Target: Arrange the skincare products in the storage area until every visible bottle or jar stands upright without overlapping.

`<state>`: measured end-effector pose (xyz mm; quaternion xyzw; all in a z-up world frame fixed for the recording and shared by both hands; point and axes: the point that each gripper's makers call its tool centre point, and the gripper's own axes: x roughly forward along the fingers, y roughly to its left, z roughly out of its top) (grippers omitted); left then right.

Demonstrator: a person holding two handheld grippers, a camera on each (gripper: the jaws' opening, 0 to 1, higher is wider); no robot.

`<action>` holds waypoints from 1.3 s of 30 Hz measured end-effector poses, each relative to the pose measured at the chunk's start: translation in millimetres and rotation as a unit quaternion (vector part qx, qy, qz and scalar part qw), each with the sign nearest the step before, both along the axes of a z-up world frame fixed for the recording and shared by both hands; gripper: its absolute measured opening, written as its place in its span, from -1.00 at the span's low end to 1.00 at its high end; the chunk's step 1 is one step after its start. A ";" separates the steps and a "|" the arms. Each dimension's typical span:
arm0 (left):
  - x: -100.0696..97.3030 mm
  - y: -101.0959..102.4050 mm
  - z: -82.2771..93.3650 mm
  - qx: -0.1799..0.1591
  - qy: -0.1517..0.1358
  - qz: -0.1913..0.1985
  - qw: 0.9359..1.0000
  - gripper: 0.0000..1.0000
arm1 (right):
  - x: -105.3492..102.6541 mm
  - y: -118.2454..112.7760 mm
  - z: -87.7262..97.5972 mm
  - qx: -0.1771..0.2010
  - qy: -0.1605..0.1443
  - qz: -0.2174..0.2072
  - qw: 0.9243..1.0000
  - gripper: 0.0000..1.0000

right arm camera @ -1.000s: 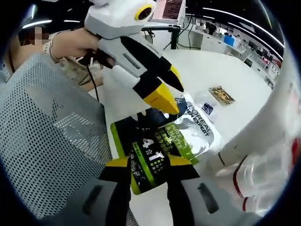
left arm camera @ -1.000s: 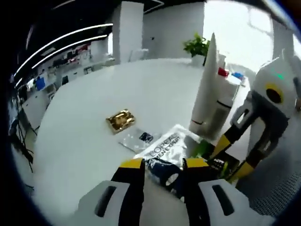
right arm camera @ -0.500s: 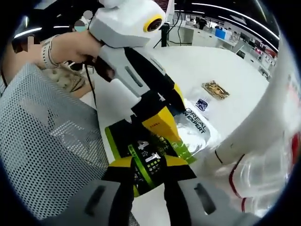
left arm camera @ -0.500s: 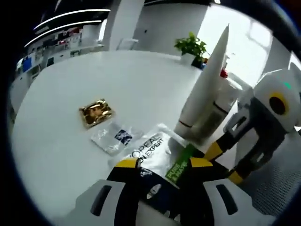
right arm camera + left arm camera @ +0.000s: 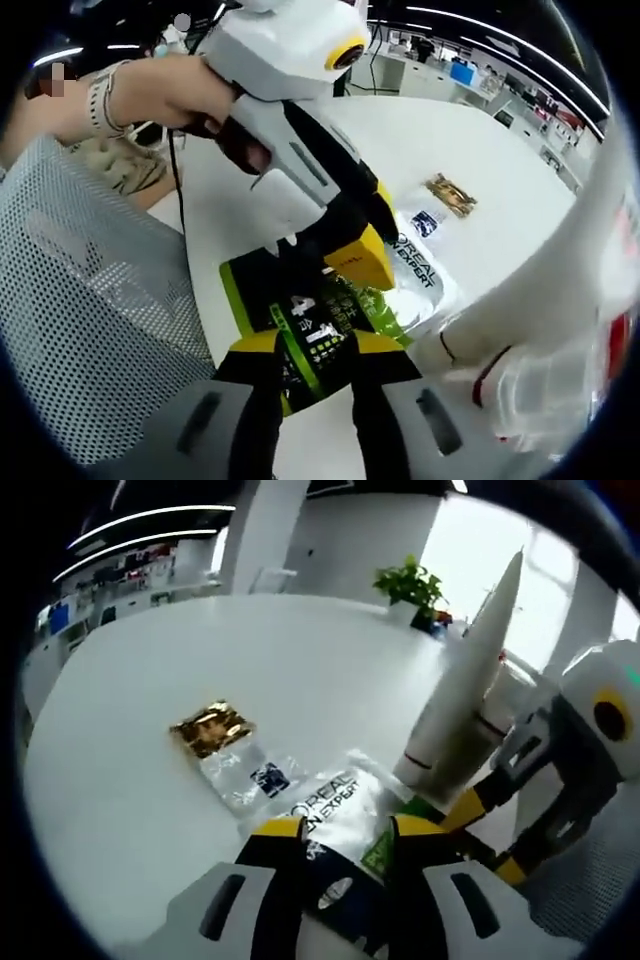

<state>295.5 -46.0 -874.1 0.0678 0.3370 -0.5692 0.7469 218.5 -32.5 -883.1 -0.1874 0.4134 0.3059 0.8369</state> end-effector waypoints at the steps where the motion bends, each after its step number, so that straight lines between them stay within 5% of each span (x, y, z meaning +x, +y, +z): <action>1: 1.6 -0.6 -0.1 0.000 0.000 -0.001 1.000 -0.46 | 1.0 -0.8 0.1 -0.001 -0.001 -0.001 1.000 -0.46; 12: 5.7 -4.2 0.1 0.001 -0.006 -0.001 1.000 -0.47 | -12.6 16.7 3.3 0.006 -0.007 0.023 1.000 -0.50; 23: 12.3 -5.5 -0.2 -0.005 -0.011 0.010 1.000 -0.44 | -1.0 5.4 0.5 -0.036 -0.019 0.030 0.999 -0.52; 35: 12.8 -11.1 3.6 -0.001 -0.001 -0.002 1.000 -0.32 | 3.7 2.6 2.0 -0.027 -0.017 0.026 0.999 -0.49; 39: 11.3 -9.8 9.7 0.008 -0.017 -0.007 1.000 -0.38 | 2.3 4.5 3.8 -0.023 -0.017 0.027 0.999 -0.46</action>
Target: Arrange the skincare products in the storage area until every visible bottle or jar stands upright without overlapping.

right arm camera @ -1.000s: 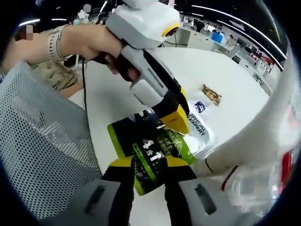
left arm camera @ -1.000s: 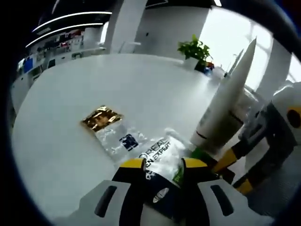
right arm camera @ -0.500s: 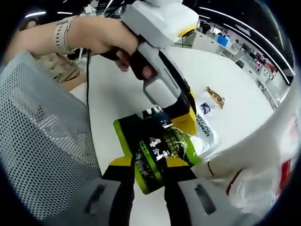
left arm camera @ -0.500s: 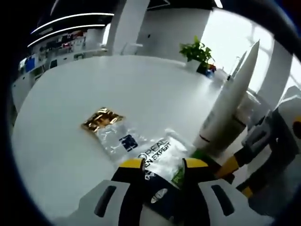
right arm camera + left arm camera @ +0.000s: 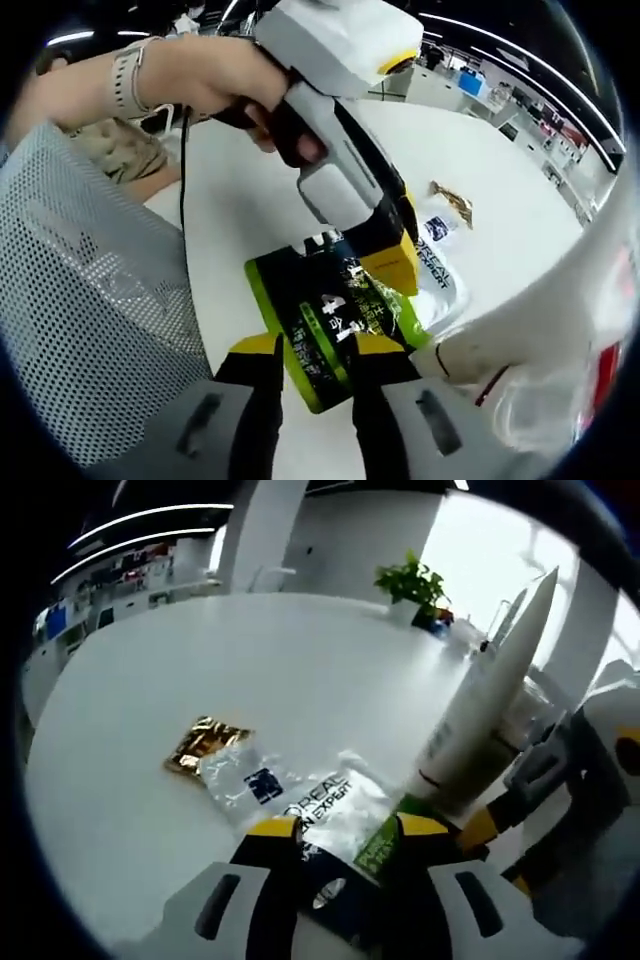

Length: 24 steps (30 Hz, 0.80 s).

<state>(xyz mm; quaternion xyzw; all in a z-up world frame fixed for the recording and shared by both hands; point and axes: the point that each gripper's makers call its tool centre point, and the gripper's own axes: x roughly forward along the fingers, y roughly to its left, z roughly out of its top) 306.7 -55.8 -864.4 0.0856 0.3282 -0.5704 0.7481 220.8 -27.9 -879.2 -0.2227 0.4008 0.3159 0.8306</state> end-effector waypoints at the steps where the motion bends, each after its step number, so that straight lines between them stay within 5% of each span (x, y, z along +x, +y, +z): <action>1: -1.2 -0.3 6.1 -0.008 -0.005 -0.003 1.000 -0.40 | 0.1 0.2 2.4 -0.002 -0.005 0.002 1.000 -0.47; 10: -3.6 12.1 35.8 -0.008 -0.034 0.000 0.999 -0.29 | -1.9 -0.3 32.8 0.027 -0.034 -0.015 0.999 -0.48; 24: -42.3 38.7 63.9 -0.010 -0.047 0.012 0.999 -0.11 | -22.8 -22.2 95.7 0.087 -0.104 -0.091 0.987 -0.46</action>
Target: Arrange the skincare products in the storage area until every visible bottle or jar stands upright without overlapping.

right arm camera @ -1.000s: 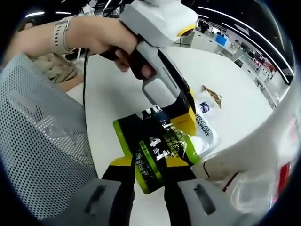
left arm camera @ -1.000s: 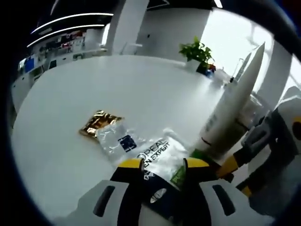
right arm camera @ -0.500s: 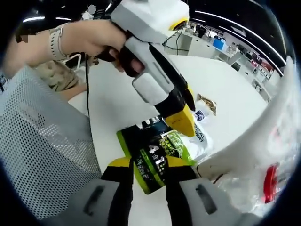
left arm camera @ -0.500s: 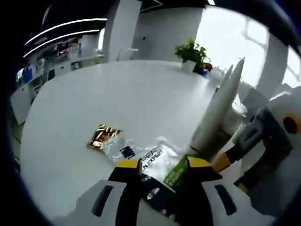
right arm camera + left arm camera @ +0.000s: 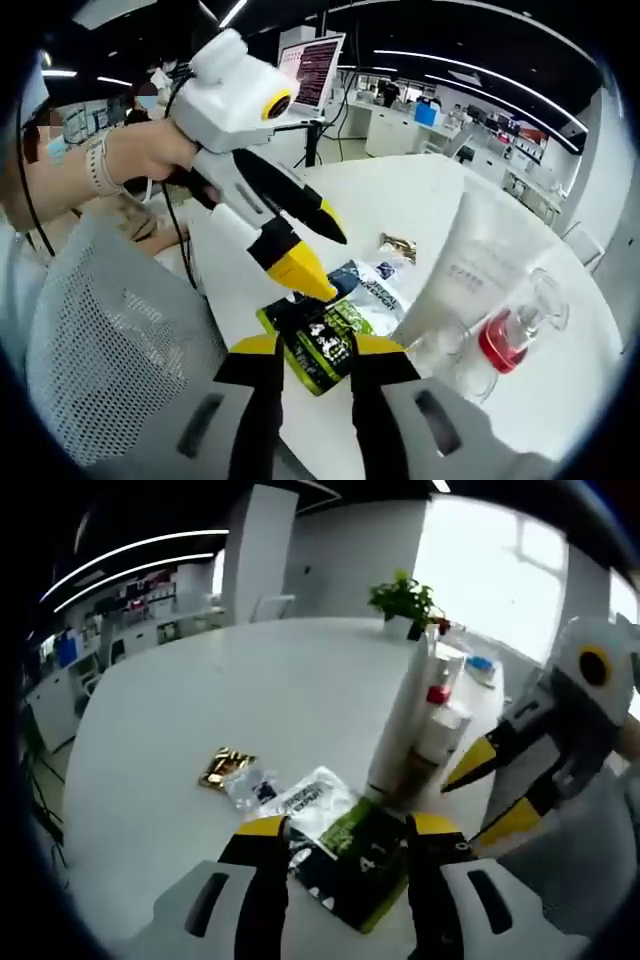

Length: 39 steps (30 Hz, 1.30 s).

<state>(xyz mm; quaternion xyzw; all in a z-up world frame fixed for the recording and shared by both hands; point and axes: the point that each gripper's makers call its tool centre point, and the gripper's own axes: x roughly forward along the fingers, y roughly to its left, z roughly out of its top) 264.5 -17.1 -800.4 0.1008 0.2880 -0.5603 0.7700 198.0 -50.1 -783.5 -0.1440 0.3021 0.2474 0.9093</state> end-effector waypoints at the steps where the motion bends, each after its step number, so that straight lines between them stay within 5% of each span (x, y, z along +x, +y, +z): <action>1: -2.8 1.2 2.1 -0.001 0.002 0.001 1.000 -0.09 | -0.8 -2.5 3.8 0.003 -0.005 -0.005 1.000 -0.45; 8: -26.2 9.9 19.8 0.010 -0.019 -0.002 1.000 0.13 | -13.5 -20.6 35.9 0.032 -0.051 -0.052 0.997 -0.42; 14: -34.7 16.4 31.3 0.000 -0.019 0.004 1.000 0.28 | -21.4 -48.5 50.0 0.008 -0.095 -0.102 0.990 -0.32; 24: -39.9 30.4 41.3 0.006 -0.040 0.018 0.999 0.50 | -34.2 -75.4 57.2 -0.005 -0.103 -0.140 0.985 0.08; 39: -54.6 56.5 48.8 0.013 -0.051 0.046 0.998 0.93 | -45.5 -75.4 61.9 -0.005 -0.112 -0.147 0.983 0.70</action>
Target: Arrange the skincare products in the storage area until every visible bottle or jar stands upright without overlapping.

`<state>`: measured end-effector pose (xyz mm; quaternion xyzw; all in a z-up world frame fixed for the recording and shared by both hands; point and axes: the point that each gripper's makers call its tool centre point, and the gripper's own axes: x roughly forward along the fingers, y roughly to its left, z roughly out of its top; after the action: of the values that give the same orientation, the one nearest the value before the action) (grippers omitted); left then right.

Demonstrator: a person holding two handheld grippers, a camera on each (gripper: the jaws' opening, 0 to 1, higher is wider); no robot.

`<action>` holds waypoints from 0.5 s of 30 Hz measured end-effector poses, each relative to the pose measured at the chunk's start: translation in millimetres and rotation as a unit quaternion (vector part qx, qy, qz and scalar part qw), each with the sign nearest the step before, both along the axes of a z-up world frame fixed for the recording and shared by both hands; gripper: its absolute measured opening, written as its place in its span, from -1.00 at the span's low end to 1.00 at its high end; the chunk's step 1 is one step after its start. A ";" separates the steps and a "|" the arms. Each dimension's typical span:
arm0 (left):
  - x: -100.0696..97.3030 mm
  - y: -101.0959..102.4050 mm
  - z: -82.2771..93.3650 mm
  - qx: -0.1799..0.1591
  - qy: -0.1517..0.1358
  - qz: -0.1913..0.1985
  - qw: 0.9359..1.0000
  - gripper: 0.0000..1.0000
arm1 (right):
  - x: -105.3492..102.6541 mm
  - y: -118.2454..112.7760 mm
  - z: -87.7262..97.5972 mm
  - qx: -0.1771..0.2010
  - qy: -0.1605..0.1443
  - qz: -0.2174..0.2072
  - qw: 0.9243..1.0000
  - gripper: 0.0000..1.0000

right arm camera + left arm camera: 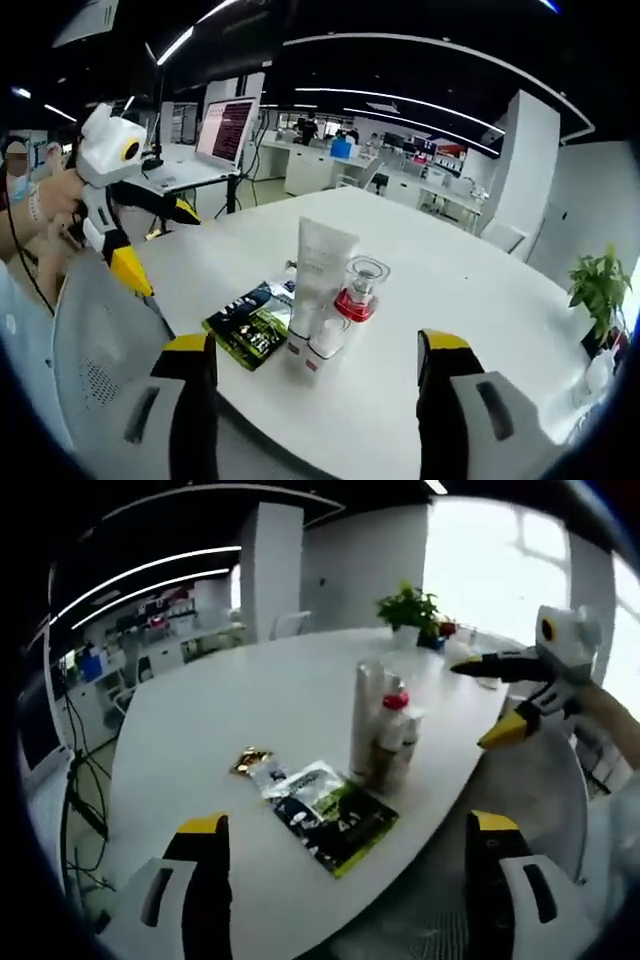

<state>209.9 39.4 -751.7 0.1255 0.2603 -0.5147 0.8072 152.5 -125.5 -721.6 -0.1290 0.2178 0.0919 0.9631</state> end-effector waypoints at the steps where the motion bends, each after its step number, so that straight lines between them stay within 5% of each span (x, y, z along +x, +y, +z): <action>1: -0.7 1.5 -0.3 0.001 -0.003 0.000 1.000 0.93 | -0.7 -0.4 -0.9 0.001 0.001 -0.002 1.000 0.73; 9: -3.4 8.5 -5.2 0.009 0.002 0.005 1.000 0.94 | -8.1 2.8 -7.2 0.000 0.009 0.001 1.000 0.99; 15: -4.5 10.1 -4.6 0.006 0.004 0.011 1.000 0.94 | -10.2 1.3 -6.9 0.002 0.012 0.000 1.000 0.99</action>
<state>205.5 49.5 -756.3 0.1255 0.2685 -0.5048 0.8107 142.3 -124.2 -728.6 -0.1258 0.2293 0.0944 0.9606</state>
